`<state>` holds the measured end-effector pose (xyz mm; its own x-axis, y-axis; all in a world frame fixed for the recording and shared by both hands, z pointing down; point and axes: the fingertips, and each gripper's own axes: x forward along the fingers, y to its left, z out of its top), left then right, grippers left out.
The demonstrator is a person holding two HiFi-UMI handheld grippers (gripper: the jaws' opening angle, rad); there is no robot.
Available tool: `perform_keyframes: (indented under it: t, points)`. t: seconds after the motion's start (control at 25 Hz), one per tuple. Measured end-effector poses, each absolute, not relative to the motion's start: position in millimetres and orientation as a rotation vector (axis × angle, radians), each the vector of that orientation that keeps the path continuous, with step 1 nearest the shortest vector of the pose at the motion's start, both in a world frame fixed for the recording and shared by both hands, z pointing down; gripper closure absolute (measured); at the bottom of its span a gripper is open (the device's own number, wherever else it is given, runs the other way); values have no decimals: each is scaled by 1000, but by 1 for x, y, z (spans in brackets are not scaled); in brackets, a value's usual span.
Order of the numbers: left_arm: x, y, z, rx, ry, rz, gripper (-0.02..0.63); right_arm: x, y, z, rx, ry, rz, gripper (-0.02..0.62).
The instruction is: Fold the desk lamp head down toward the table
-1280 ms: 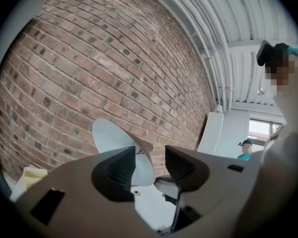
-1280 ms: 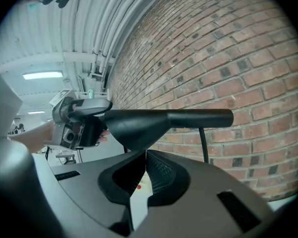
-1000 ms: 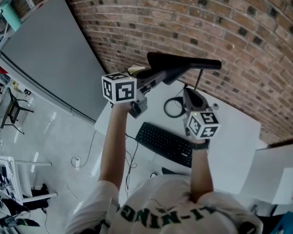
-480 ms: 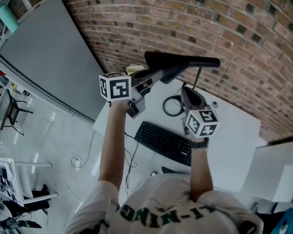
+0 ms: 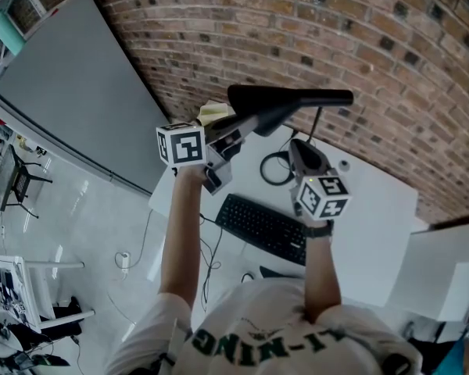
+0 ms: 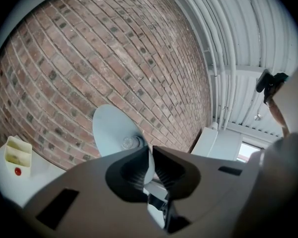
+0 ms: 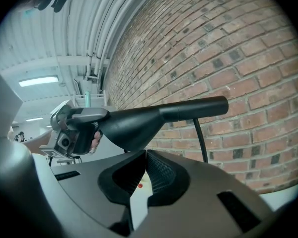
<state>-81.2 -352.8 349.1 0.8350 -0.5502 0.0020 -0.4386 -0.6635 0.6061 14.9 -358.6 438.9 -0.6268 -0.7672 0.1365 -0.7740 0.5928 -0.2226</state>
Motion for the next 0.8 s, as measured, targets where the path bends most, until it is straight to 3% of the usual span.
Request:
perform_keyframes:
  t: [0.8]
  points:
    - [-83,-352,375,2321,-704,-252,589,2,-359,448,1283,-2813,494,592]
